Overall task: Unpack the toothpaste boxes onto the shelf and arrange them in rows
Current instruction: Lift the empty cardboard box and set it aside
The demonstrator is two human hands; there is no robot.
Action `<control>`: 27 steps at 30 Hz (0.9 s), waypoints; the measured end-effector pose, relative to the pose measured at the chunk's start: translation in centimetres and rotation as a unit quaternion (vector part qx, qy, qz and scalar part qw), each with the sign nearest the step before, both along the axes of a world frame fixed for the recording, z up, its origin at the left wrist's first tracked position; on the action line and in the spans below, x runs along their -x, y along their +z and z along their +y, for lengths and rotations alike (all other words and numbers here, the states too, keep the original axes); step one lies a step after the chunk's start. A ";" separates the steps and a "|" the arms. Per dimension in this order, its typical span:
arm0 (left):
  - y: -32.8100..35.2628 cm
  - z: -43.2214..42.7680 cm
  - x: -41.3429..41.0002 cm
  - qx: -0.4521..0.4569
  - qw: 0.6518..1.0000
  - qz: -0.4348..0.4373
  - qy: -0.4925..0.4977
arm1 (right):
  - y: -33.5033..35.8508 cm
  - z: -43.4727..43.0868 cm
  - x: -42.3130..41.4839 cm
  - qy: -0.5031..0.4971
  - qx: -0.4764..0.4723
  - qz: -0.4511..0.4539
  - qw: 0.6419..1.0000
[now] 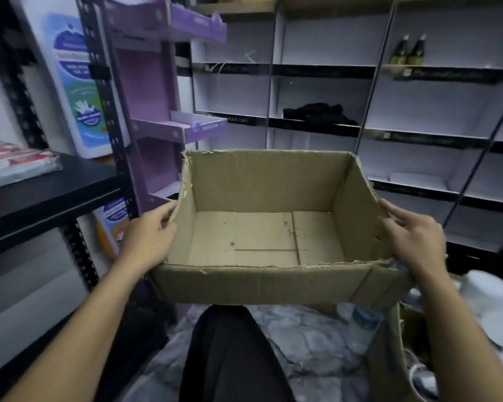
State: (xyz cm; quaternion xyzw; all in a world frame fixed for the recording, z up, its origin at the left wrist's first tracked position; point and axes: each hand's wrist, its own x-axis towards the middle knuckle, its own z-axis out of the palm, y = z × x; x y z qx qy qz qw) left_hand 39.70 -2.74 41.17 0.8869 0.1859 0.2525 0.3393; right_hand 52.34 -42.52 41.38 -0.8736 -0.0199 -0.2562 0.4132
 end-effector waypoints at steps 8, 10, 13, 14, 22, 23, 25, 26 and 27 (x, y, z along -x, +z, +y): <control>-4.2 -0.8 -7.7 -0.060 0.996 0.063 -0.001 | -9.3 -1.0 -2.6 -0.070 -0.013 0.066 0.995; -7.8 -0.4 -8.6 -0.031 0.995 0.093 0.010 | -13.1 -0.6 -3.4 -0.071 0.006 0.103 0.992; -14.4 0.0 -8.9 0.002 0.985 0.169 0.029 | -19.4 0.0 -4.0 -0.068 0.041 0.166 0.983; -16.7 0.2 -8.9 0.007 0.980 0.196 0.038 | -21.4 0.2 -4.0 -0.065 0.050 0.189 0.979; -29.2 -2.6 -7.8 0.091 0.951 0.270 0.125 | -32.4 0.2 -0.6 -0.079 0.100 0.285 0.950; -30.4 -2.8 -7.5 0.098 0.951 0.267 0.122 | -33.6 0.1 0.0 -0.089 0.098 0.300 0.945; -32.9 -3.3 -6.5 0.107 0.942 0.293 0.121 | -35.8 0.2 1.0 -0.089 0.119 0.351 0.925; -34.1 -3.4 -5.9 0.111 0.928 0.333 0.128 | -36.9 0.3 1.4 -0.071 0.141 0.380 0.912; -35.3 -3.5 -5.4 0.123 0.908 0.376 0.140 | -37.8 0.5 1.6 -0.047 0.165 0.406 0.897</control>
